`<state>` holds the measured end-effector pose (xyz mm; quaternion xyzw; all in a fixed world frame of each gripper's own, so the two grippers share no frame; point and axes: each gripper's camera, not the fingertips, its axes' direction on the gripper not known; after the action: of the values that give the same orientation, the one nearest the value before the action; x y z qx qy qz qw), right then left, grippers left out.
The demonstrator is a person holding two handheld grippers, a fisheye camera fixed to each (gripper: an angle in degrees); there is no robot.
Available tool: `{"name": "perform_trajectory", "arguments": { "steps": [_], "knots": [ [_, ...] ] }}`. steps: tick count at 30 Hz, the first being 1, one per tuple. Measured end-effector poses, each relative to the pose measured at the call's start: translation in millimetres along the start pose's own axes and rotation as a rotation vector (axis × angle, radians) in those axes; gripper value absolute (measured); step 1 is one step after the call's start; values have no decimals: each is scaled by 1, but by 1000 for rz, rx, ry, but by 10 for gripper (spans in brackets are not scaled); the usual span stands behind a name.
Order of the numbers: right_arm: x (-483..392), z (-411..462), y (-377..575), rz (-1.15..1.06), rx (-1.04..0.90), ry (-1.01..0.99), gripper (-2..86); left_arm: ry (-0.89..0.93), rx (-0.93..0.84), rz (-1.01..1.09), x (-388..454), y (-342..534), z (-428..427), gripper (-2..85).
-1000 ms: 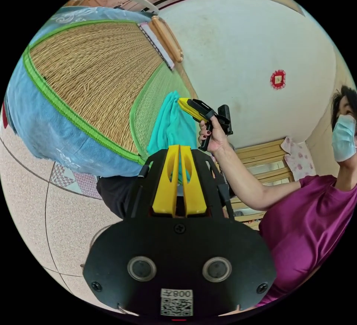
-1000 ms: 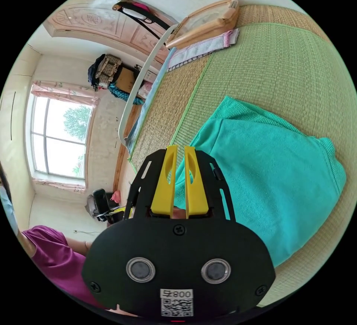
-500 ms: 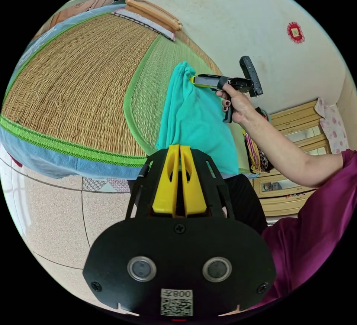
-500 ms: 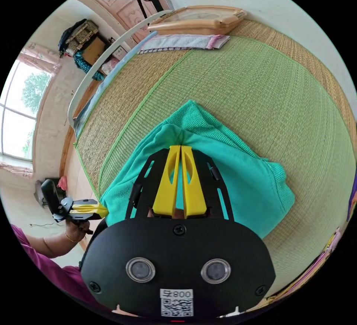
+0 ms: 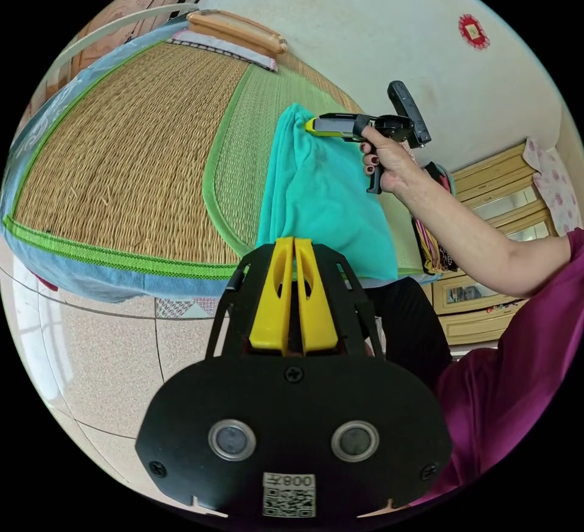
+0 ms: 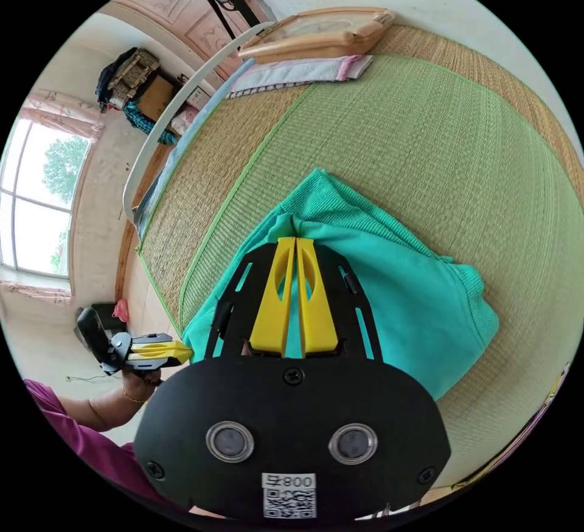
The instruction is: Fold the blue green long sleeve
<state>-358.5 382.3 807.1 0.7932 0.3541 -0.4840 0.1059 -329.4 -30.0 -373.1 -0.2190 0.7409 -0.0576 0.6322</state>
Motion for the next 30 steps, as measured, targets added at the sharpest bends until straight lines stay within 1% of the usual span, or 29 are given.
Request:
{"name": "perform_trajectory", "arguments": {
  "steps": [1, 3, 6, 8, 12, 14, 15, 18, 21, 25, 27, 29, 30],
  "knots": [
    [4, 0, 2, 20, 21, -31, 1, 15, -28, -10, 1, -1, 6, 1],
    [8, -7, 5, 48, 19, -64, 1, 30, -2, -27, 5, -1, 5, 1],
    [-3, -31, 23, 0, 63, -59, 1, -10, 28, -12, 22, 1, 0, 1],
    [-18, -49, 53, -58, 82, -112, 1, -28, 23, -5, 29, 2, 2, 1],
    [-48, -45, 112, -141, 9, -152, 1, -14, -7, -31, 37, 3, 14, 1],
    [-60, -19, 145, -156, -101, -129, 1, -14, -15, -32, 43, 2, 20, 1],
    [-61, -13, 151, -149, -111, -109, 1, -28, -15, -26, 49, 1, 23, 1],
    [-57, -11, 163, -104, -76, -110, 1, -66, -19, -23, 67, 0, 25, 1],
    [-63, -20, 165, -133, -87, -82, 1, -76, 33, 10, 90, 3, 18, 2],
    [-74, -41, 190, -169, -34, -60, 1, -91, 91, 51, 121, 8, 14, 2],
    [-71, -42, 204, -150, -31, -58, 1, -88, 73, 59, 132, 6, 23, 2],
    [-61, -30, 218, -123, -73, -63, 1, -84, 24, 74, 141, 1, 40, 2],
    [-57, -26, 222, -118, -80, -61, 1, -110, -18, 86, 144, -2, 55, 2]
  ]
}}
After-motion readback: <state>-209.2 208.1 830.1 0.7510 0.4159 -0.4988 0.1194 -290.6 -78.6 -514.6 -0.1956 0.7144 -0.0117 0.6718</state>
